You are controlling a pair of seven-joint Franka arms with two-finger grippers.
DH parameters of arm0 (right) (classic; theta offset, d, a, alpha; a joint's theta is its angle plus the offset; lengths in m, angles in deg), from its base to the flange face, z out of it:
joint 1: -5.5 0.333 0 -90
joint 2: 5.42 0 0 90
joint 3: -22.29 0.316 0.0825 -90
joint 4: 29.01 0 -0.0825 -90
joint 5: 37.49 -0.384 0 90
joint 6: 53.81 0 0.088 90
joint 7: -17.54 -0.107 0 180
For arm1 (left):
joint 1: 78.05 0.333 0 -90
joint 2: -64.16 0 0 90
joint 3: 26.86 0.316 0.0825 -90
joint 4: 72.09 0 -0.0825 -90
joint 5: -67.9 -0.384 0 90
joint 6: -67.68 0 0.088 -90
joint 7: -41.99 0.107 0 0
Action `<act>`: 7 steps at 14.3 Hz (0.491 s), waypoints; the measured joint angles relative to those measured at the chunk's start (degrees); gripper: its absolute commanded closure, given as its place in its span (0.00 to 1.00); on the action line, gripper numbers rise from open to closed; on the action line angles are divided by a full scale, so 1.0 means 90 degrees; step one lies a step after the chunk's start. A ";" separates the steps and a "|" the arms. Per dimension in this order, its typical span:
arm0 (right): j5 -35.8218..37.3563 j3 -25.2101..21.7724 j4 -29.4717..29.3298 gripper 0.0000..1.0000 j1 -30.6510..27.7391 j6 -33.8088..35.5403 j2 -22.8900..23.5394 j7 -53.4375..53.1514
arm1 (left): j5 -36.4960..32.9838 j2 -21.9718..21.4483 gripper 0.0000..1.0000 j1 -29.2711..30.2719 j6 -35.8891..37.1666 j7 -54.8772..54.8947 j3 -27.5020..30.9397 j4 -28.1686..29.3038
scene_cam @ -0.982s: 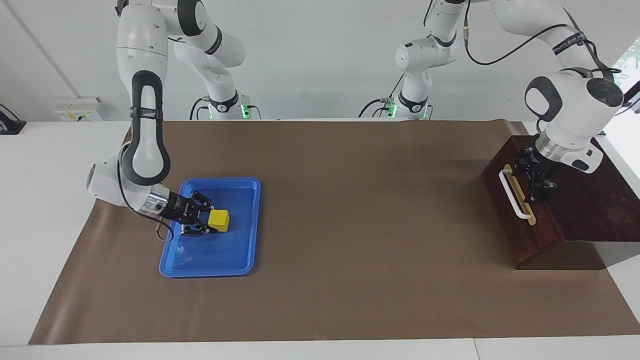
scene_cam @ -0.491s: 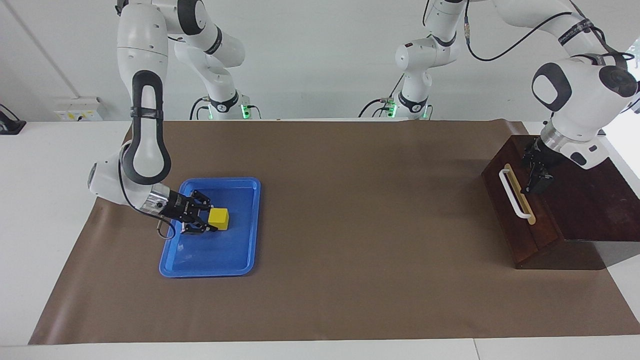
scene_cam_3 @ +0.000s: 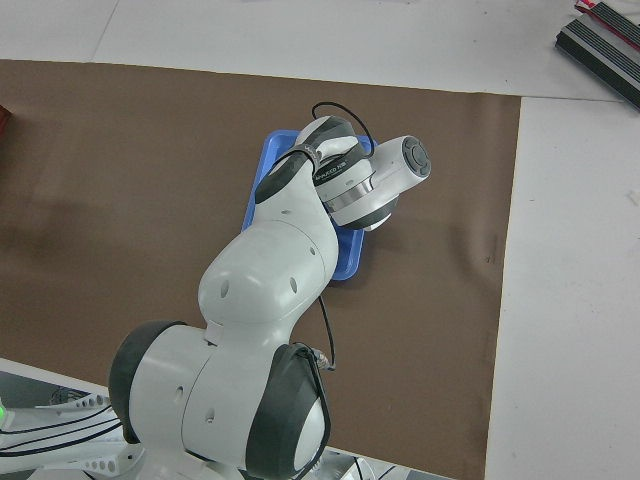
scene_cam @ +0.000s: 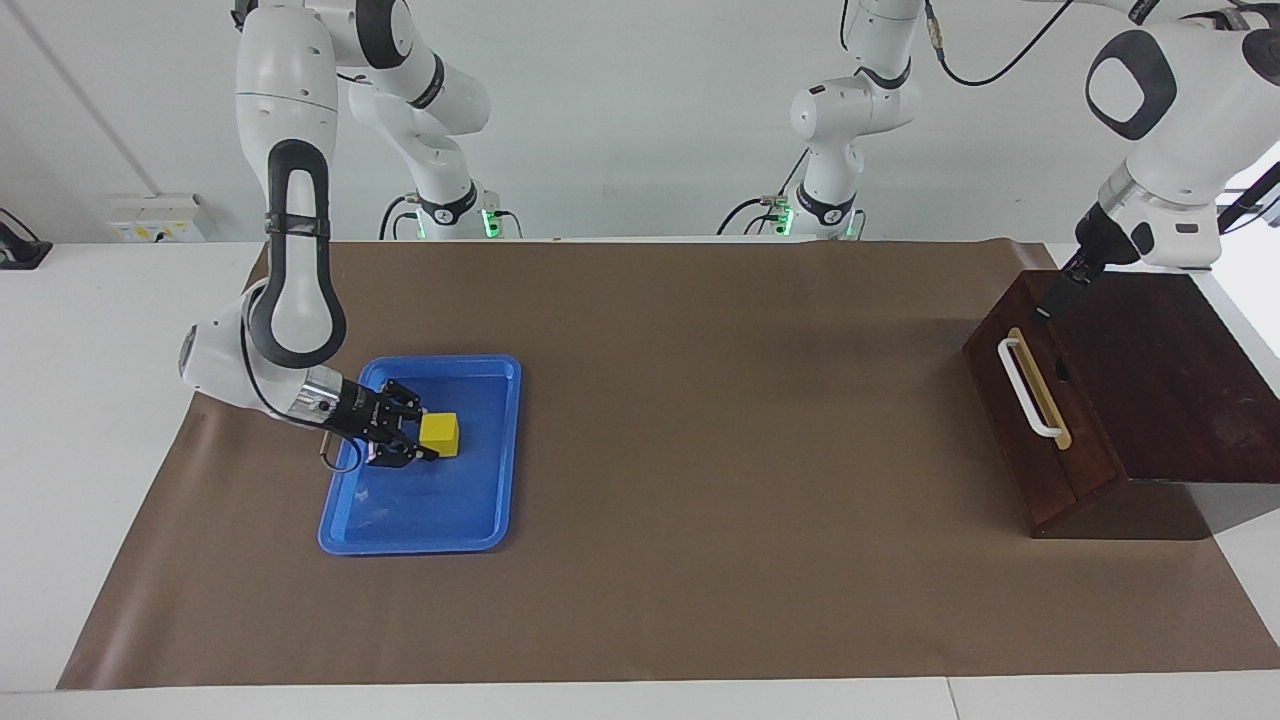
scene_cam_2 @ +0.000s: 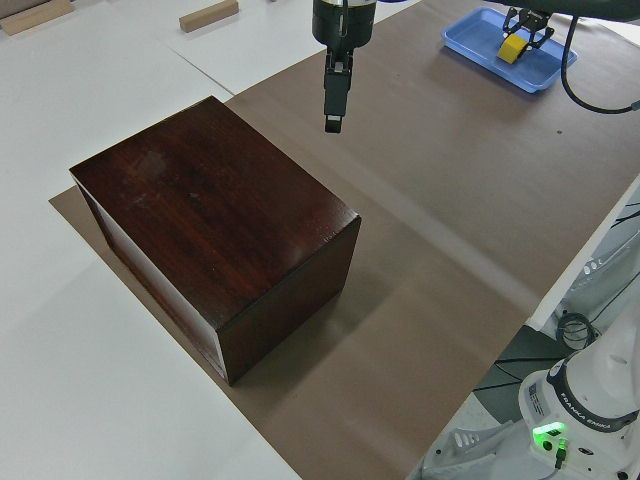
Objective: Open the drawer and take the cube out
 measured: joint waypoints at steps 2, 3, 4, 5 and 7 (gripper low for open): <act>0.0186 0.0001 -0.0004 0.12 0.0006 -0.0006 -0.0015 0.0028 | 0.0013 0.0007 0.00 -0.0186 0.0316 0.0722 -0.0001 -0.0098; 0.0262 0.0001 -0.0022 0.09 0.0006 -0.0006 -0.0021 0.0041 | 0.0020 0.0017 0.00 -0.0288 0.0452 0.1022 0.0000 -0.0157; 0.0355 0.0001 -0.0060 0.06 0.0006 -0.0003 -0.0029 0.0051 | 0.0028 0.0028 0.00 -0.0379 0.0569 0.1236 0.0001 -0.0238; 0.0419 0.0001 -0.0108 0.06 0.0007 0.0007 -0.0042 0.0053 | 0.0049 0.0029 0.00 -0.0442 0.0680 0.1359 0.0003 -0.0315; 0.0614 0.0001 -0.0255 0.02 0.0010 0.0077 -0.0071 0.0053 | 0.0113 -0.0008 0.00 -0.0525 0.0913 0.1540 0.0008 -0.0416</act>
